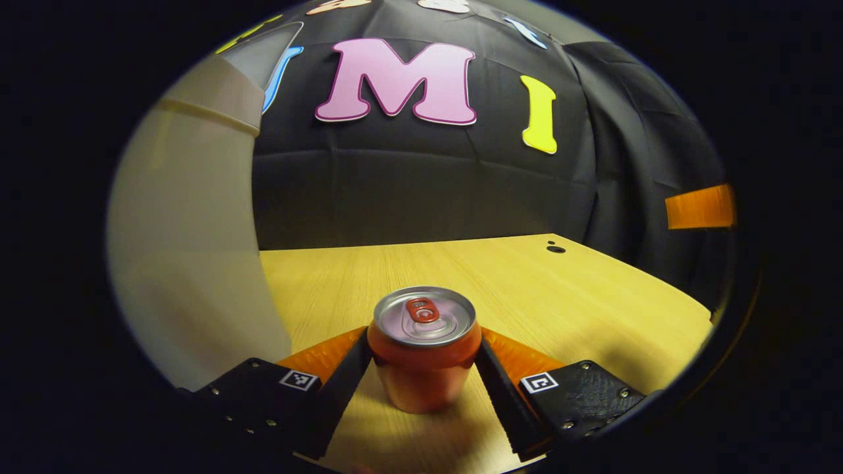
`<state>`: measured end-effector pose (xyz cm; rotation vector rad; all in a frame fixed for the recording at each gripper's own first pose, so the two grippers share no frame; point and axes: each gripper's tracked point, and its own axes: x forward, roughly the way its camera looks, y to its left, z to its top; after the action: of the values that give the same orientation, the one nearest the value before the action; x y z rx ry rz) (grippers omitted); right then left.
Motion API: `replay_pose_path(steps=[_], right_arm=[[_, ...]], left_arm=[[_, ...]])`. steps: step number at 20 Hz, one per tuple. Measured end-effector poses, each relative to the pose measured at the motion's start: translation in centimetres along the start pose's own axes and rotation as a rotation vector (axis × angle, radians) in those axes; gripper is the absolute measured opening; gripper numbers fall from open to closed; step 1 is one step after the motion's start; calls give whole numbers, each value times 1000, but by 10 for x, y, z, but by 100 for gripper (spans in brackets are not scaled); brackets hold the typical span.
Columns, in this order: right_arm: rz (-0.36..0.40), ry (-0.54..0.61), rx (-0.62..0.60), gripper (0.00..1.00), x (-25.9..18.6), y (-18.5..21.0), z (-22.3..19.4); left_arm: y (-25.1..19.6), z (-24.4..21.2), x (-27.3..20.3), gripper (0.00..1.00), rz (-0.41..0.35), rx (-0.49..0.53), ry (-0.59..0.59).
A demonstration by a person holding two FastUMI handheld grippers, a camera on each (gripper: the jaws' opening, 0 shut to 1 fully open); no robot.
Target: Press the lid of the desktop garbage bin to open it, pick up the crumpled paper on the desktop and throw it into the bin, then pick up the pop can on the desktop and drop it into the bin, and finally close the garbage bin lid.
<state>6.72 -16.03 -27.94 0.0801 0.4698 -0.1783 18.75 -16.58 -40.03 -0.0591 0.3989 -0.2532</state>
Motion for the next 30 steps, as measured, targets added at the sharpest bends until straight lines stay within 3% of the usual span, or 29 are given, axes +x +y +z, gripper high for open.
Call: replay_pose_path(steps=[4, 5, 6, 12, 22, 30], right_arm=[[7, 10, -5, 98, 6, 2, -5], [10, 16, -8, 98, 7, 2, -8], [15, 23, -11, 98, 7, 3, -10], [34, 22, -7, 98, 9, 9, -10], [43, -24, -66, 98, -29, 6, 29], [84, -9, -44, 98, -84, 29, 46]], left_arm=[[-1, -3, 2, 96, -3, 5, 14], [0, -3, 3, 94, 8, 11, 18], [0, -3, 1, 85, 8, 12, 22], [-9, 11, -14, 84, -12, 24, 19], [-21, 142, -99, 83, -56, -16, -71], [51, 267, -185, 84, 47, -81, -156]])
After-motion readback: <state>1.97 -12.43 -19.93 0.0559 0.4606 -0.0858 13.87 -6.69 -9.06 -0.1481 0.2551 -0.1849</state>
